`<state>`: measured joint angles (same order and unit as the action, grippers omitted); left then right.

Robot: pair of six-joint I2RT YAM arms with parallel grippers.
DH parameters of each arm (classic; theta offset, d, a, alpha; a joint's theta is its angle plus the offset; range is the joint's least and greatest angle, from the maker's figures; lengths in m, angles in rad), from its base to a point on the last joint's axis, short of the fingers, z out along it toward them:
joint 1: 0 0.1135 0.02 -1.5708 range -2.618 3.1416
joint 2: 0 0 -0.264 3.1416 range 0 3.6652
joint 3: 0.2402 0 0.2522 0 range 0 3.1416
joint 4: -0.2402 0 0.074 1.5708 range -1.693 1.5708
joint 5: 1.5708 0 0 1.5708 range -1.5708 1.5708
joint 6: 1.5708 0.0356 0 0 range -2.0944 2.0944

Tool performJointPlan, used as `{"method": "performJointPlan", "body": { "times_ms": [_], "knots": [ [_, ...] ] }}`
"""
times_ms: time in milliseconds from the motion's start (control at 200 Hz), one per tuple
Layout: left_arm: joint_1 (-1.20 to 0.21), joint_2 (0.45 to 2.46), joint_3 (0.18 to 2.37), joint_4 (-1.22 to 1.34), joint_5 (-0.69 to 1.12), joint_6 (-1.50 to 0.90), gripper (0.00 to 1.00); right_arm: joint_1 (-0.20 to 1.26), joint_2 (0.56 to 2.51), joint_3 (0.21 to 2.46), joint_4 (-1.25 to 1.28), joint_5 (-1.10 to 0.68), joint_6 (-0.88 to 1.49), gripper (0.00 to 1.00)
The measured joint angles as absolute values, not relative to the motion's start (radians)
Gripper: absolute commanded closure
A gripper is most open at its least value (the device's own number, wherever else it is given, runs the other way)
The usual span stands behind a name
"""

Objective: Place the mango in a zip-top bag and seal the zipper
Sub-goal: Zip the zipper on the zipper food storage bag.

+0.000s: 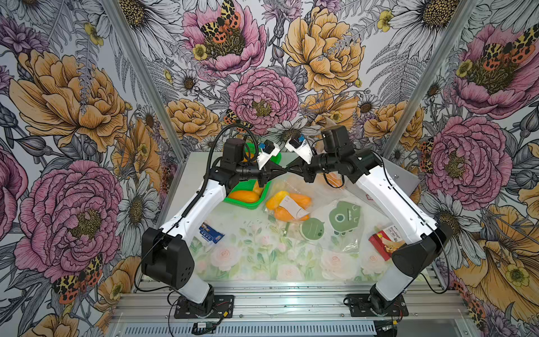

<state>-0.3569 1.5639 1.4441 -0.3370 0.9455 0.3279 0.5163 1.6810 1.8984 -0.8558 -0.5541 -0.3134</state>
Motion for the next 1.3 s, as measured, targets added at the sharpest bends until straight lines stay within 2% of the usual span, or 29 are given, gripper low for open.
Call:
{"method": "performJointPlan", "body": {
  "times_ms": [435,1301],
  "knots": [
    [-0.303,1.541,1.444,-0.337,0.889,0.286,1.0,0.515,1.633,1.862,-0.859,-0.464,-0.357,1.0],
    [-0.19,1.477,1.361,-0.295,0.831,0.204,1.0,0.414,1.438,1.664,-0.916,-0.426,-0.369,1.0]
  ]
}}
